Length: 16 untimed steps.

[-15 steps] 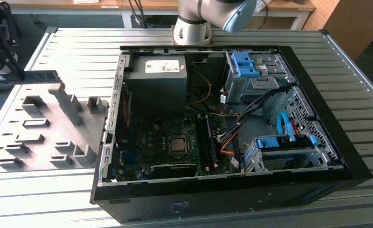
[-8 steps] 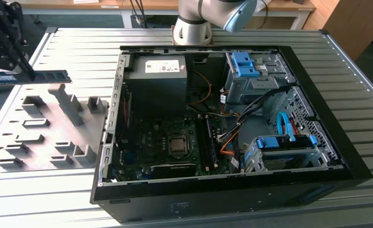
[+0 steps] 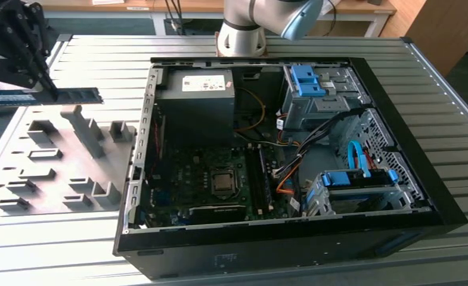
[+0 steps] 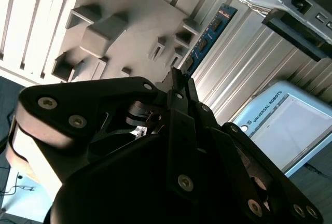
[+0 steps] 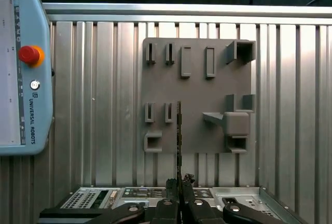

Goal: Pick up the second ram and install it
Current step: 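Pick up the second ram and move it above second insertion slot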

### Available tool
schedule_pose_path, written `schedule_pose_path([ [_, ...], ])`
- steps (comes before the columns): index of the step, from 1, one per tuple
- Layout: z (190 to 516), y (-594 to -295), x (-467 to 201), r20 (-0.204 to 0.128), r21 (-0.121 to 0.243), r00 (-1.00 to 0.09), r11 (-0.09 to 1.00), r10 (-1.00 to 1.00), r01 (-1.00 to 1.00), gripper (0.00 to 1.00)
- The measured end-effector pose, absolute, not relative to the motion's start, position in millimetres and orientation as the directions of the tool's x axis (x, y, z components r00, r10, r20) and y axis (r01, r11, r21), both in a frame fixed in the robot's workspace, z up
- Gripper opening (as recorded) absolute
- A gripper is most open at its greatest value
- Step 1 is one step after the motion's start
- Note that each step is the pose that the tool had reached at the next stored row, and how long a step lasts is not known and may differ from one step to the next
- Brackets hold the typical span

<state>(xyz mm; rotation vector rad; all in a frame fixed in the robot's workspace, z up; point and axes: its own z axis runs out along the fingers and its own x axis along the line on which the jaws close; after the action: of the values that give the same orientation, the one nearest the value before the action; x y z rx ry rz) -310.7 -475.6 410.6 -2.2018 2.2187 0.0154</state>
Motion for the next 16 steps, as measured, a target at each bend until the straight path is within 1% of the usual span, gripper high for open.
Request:
schedule_pose_path([
  [16, 410, -475, -270, -0.018, -0.004, -0.008, 0.008, -1.000, -1.000, 0.14],
])
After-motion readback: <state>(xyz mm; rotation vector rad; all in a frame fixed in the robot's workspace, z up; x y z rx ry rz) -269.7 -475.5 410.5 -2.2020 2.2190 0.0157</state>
